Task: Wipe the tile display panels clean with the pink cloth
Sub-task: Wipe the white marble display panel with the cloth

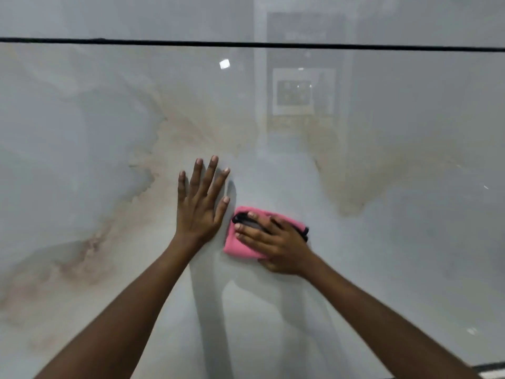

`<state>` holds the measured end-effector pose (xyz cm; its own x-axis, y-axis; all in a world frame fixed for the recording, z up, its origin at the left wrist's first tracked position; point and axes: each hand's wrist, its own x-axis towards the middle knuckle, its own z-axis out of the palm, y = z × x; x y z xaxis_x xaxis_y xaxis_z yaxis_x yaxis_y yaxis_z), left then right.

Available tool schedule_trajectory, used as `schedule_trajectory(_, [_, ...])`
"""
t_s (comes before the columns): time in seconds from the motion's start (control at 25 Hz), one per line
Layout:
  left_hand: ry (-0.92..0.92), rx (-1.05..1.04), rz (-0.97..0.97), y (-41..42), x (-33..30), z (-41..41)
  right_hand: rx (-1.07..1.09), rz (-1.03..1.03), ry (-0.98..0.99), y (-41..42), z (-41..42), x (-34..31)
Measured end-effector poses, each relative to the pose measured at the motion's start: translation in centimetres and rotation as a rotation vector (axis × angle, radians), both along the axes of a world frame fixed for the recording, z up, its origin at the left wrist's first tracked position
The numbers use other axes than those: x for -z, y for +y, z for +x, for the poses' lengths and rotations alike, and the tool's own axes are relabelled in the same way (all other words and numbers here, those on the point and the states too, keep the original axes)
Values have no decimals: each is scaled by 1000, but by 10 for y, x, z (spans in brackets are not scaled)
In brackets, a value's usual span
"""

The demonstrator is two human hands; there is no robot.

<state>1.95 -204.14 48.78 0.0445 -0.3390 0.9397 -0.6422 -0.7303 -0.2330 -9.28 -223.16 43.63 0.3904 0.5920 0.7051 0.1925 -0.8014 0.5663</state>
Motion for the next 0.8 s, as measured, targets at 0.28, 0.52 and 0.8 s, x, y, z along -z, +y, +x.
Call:
schedule_trajectory(0.28, [-131,-56,81,4,96,21,91,836,-547,-155,-44,-133])
schedule_trajectory(0.52, [-134,-32,59,5,97,20,16,392,-270,-43,3,61])
schedule_trajectory(0.8, [-15,34,137,4,165,-4,63,231,-34,-67,-22,71])
